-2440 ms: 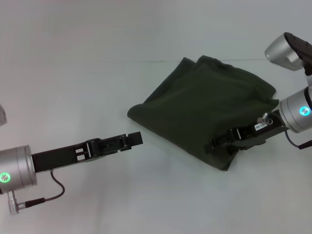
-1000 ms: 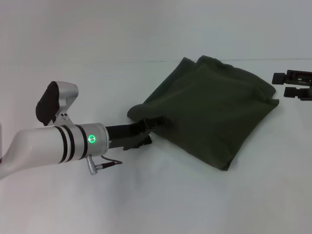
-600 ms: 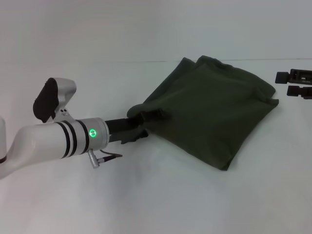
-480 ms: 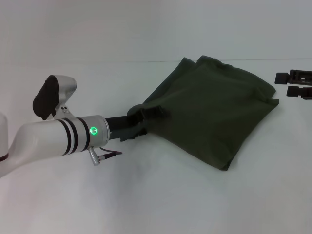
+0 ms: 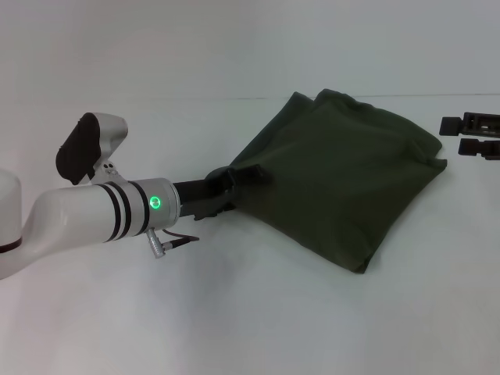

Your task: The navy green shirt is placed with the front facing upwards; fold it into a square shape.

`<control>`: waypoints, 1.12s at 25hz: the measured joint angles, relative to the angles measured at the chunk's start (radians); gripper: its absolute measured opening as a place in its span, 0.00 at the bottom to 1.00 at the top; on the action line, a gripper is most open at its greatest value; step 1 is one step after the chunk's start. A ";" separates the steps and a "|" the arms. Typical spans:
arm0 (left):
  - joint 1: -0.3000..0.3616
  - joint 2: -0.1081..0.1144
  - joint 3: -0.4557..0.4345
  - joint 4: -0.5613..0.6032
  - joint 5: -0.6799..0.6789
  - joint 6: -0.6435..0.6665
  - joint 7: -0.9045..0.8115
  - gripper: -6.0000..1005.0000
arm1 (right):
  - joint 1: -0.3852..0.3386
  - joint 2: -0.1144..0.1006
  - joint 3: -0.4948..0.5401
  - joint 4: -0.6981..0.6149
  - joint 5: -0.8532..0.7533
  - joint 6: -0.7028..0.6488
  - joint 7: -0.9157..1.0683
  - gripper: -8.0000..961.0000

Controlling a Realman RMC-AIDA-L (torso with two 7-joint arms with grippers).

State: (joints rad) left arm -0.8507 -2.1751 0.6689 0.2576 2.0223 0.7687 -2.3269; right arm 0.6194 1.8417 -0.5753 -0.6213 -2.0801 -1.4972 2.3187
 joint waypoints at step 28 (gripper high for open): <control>0.013 0.000 0.000 -0.042 -0.115 0.008 0.190 0.16 | 0.002 0.004 0.006 0.000 0.001 -0.003 0.001 0.95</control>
State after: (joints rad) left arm -0.8374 -2.1751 0.6694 0.2157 1.9069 0.7763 -2.1366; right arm 0.6213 1.8453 -0.5694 -0.6213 -2.0796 -1.5003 2.3198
